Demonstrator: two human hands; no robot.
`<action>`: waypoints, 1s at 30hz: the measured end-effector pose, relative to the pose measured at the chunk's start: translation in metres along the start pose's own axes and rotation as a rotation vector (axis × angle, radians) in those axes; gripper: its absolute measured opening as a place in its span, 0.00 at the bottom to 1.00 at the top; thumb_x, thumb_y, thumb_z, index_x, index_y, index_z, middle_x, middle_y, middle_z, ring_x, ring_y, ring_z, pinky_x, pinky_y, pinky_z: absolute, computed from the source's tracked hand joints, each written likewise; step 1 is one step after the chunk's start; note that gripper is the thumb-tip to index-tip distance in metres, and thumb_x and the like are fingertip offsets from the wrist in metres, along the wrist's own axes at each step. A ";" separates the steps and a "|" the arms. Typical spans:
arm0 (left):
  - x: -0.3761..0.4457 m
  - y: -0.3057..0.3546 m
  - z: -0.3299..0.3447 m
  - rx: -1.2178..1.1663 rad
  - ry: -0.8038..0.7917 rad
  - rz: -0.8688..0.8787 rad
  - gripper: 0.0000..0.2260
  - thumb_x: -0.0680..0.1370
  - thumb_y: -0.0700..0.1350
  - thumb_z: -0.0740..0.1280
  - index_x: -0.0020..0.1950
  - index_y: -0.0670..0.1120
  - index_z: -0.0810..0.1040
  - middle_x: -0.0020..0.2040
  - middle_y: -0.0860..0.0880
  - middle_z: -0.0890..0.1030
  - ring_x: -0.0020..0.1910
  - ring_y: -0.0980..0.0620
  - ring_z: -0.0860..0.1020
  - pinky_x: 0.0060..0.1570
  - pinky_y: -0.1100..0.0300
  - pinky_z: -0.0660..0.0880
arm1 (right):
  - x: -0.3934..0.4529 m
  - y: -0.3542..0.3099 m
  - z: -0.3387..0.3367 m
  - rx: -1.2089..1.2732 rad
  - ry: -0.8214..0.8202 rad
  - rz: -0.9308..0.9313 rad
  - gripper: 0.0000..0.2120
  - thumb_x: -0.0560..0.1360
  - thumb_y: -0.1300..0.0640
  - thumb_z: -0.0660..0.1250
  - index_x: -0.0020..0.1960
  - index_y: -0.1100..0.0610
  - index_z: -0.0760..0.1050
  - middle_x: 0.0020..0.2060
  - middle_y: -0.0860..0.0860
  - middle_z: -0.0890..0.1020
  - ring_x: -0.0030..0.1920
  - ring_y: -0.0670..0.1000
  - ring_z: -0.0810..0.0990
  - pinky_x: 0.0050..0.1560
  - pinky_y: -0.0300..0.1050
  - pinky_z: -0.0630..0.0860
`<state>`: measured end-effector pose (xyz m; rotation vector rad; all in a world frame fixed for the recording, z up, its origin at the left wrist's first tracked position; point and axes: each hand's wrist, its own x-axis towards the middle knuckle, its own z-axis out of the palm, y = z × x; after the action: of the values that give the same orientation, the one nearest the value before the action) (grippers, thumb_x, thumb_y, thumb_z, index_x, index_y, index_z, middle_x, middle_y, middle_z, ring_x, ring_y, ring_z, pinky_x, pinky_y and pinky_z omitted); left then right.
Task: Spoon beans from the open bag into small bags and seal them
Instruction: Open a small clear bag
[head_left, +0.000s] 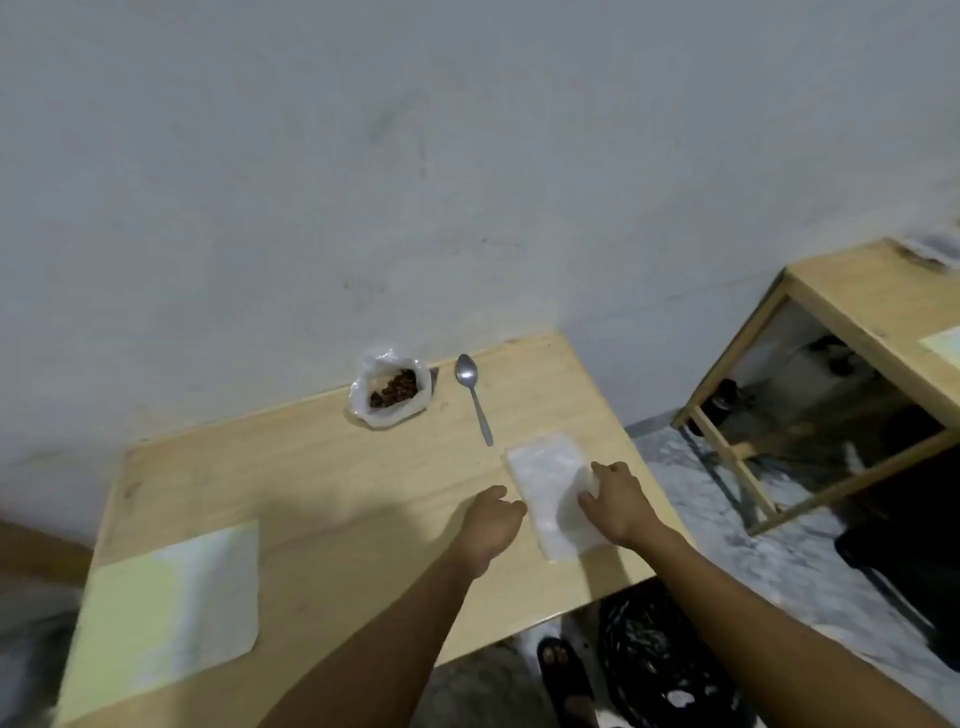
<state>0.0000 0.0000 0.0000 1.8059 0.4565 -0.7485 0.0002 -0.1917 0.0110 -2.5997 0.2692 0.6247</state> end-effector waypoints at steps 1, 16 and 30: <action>0.001 0.001 0.004 0.004 -0.003 -0.013 0.30 0.73 0.51 0.66 0.74 0.45 0.66 0.68 0.43 0.75 0.62 0.44 0.77 0.60 0.52 0.75 | 0.000 0.002 0.002 -0.009 -0.009 0.017 0.29 0.81 0.50 0.58 0.77 0.61 0.56 0.71 0.60 0.63 0.70 0.62 0.65 0.67 0.53 0.67; -0.013 0.010 0.025 0.104 0.193 0.186 0.12 0.77 0.46 0.66 0.61 0.49 0.75 0.63 0.48 0.75 0.58 0.48 0.76 0.53 0.59 0.74 | 0.000 0.004 0.020 0.373 0.168 0.117 0.29 0.76 0.54 0.68 0.74 0.56 0.62 0.62 0.59 0.72 0.61 0.60 0.73 0.59 0.54 0.73; -0.030 0.034 -0.037 -0.045 0.044 0.339 0.02 0.77 0.37 0.67 0.49 0.43 0.78 0.41 0.49 0.81 0.39 0.53 0.78 0.38 0.70 0.72 | -0.020 -0.050 -0.041 1.188 0.086 -0.088 0.07 0.76 0.59 0.70 0.53 0.56 0.82 0.46 0.54 0.85 0.45 0.53 0.82 0.47 0.48 0.77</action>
<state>0.0100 0.0242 0.0522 1.7996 0.1855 -0.4606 0.0130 -0.1654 0.0719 -1.4738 0.3929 0.1886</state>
